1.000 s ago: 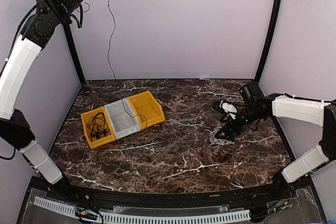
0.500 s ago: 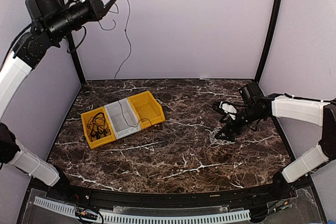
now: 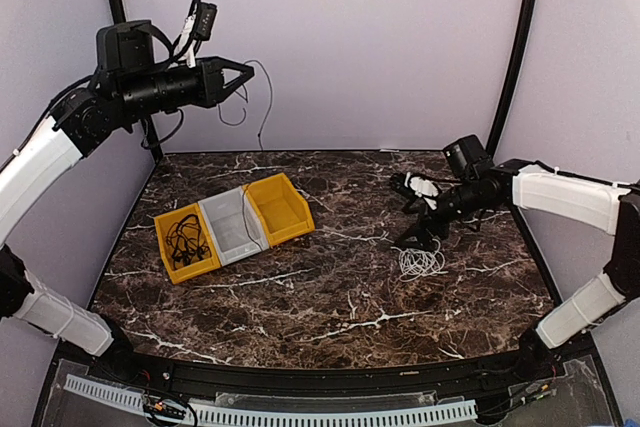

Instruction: Untangle the cables

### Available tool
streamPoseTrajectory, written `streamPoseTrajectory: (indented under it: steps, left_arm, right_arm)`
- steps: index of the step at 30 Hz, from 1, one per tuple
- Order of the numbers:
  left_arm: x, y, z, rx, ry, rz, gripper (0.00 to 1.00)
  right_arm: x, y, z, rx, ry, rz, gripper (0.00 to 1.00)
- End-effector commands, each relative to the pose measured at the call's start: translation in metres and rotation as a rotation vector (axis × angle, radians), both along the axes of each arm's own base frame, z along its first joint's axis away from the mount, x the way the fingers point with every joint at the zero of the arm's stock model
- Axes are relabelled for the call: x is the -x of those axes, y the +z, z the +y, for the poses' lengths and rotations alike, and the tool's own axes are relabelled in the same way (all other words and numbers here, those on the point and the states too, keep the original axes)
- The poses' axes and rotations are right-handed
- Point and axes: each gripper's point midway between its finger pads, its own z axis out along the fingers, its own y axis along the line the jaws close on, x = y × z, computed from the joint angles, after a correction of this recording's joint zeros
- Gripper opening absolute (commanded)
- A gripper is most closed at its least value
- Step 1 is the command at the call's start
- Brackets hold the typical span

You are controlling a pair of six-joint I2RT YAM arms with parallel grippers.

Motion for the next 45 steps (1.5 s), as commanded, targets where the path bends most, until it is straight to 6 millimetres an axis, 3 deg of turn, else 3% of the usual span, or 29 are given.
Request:
streamPoseTrajectory:
  steps: [1, 2, 3, 4, 5, 6, 10, 14, 23, 27, 32, 36, 39, 45]
  left_arm:
    - [0.011, -0.034, 0.031, -0.082, 0.099, 0.042, 0.00]
    - [0.010, -0.054, 0.034, -0.110, 0.111, 0.070, 0.00]
    - [0.013, -0.055, 0.042, -0.111, 0.138, 0.064, 0.00]
    - [0.013, -0.071, 0.044, -0.132, 0.150, 0.089, 0.00]
    - [0.016, -0.072, 0.051, -0.130, 0.168, 0.085, 0.00]
    - [0.016, -0.086, 0.053, -0.145, 0.178, 0.110, 0.00]
    - [0.025, -0.104, 0.062, -0.133, 0.198, 0.145, 0.00]
    - [0.029, -0.121, 0.061, -0.117, 0.188, 0.182, 0.00]
    - [0.030, -0.138, 0.051, -0.084, 0.148, 0.227, 0.00]
    - [0.029, -0.141, 0.048, -0.077, 0.142, 0.235, 0.00]
    - [0.028, -0.140, 0.048, -0.077, 0.146, 0.234, 0.00]
    - [0.027, -0.140, 0.050, -0.082, 0.155, 0.229, 0.00]
    - [0.027, -0.142, 0.051, -0.084, 0.155, 0.231, 0.00]
    - [0.029, -0.131, 0.056, -0.079, 0.172, 0.206, 0.00]
  right_arm:
    - [-0.023, 0.006, 0.028, 0.048, 0.028, -0.056, 0.95]
    - [-0.027, 0.005, 0.037, 0.049, 0.035, -0.044, 0.92]
    - [-0.032, 0.004, 0.049, 0.045, 0.050, -0.026, 0.88]
    - [-0.034, 0.000, 0.059, 0.042, 0.066, -0.010, 0.86]
    - [-0.036, -0.006, 0.067, 0.045, 0.076, 0.000, 0.83]
    - [-0.038, -0.013, 0.077, 0.052, 0.086, 0.006, 0.81]
    - [-0.043, -0.046, 0.111, 0.089, 0.123, 0.043, 0.76]
    - [-0.048, -0.064, 0.142, 0.076, 0.136, 0.094, 0.75]
    - [-0.075, -0.097, 0.165, 0.120, 0.061, 0.090, 0.76]
    - [-0.074, -0.095, 0.176, 0.073, 0.100, 0.095, 0.70]
    - [-0.069, -0.087, 0.190, 0.015, 0.152, 0.119, 0.30]
    - [-0.062, -0.082, 0.194, -0.008, 0.183, 0.130, 0.19]
    - [-0.062, -0.080, 0.194, -0.006, 0.190, 0.112, 0.00]
    - [-0.051, -0.063, 0.198, -0.028, 0.226, 0.116, 0.00]
